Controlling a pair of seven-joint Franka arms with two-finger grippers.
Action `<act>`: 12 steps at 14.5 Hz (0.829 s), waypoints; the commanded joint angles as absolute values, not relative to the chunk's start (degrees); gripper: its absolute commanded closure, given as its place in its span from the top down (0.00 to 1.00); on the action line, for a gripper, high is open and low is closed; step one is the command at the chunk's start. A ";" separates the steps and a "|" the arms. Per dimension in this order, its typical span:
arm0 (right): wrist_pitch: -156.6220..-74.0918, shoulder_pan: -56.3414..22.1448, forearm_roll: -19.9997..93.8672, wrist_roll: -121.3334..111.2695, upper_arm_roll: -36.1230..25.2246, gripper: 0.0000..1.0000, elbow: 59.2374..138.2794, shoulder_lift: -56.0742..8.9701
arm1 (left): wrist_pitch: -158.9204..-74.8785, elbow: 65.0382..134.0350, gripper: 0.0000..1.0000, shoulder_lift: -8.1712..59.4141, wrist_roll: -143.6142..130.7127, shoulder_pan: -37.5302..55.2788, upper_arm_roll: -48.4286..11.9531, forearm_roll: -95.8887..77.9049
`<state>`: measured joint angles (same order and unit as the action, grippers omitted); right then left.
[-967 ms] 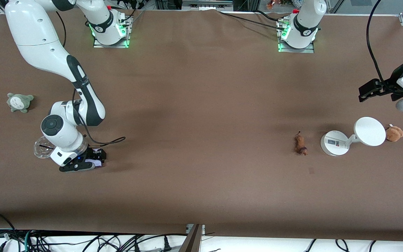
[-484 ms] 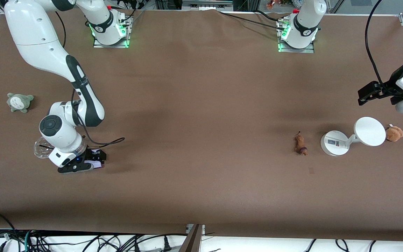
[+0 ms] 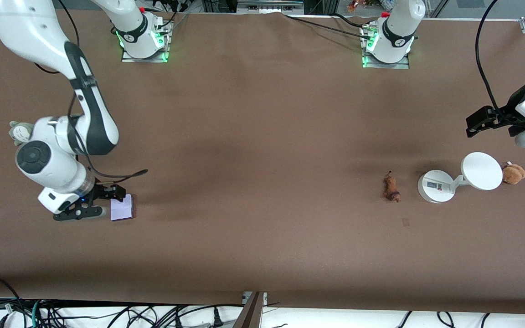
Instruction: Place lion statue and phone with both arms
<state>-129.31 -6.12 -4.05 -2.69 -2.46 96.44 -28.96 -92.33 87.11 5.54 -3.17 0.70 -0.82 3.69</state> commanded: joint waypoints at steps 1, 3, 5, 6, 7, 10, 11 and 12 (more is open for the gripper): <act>-120.27 -6.15 -3.69 -2.11 -1.76 1.00 98.00 -21.38 | -92.37 86.04 1.00 5.89 -2.46 0.79 -0.70 2.81; -111.76 -6.15 -3.69 1.04 -0.10 1.00 97.56 -16.99 | -92.37 86.04 1.00 5.89 -2.46 0.79 -0.70 2.81; -104.71 -6.15 -3.69 5.08 1.48 0.99 96.25 -13.11 | -92.37 86.05 1.00 5.89 -2.46 0.70 -0.62 2.81; -101.11 -6.15 -3.69 6.58 2.54 1.00 95.28 -11.44 | -92.37 86.13 1.00 5.89 -2.46 0.70 -0.70 2.90; -97.77 -6.15 -3.78 7.64 2.81 1.00 94.66 -10.29 | -92.46 86.05 1.00 5.89 -2.46 0.70 -0.70 2.90; -89.41 -6.15 -4.30 8.88 3.87 1.00 91.68 -8.27 | -92.46 86.13 1.00 5.98 -2.46 0.70 -0.62 2.81; -87.47 -6.15 -4.39 8.88 3.78 1.00 90.54 -8.26 | -92.46 86.13 1.00 5.98 -2.46 0.70 -0.62 2.90; -85.80 -6.15 -4.39 8.88 3.34 1.00 89.48 -8.26 | -92.46 86.13 1.00 5.98 -2.46 0.70 -0.62 2.81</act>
<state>-89.57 -6.36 -4.02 7.99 3.58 92.13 -7.73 -92.36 87.11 5.57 -3.17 0.69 -0.81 3.68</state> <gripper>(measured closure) 0.000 0.000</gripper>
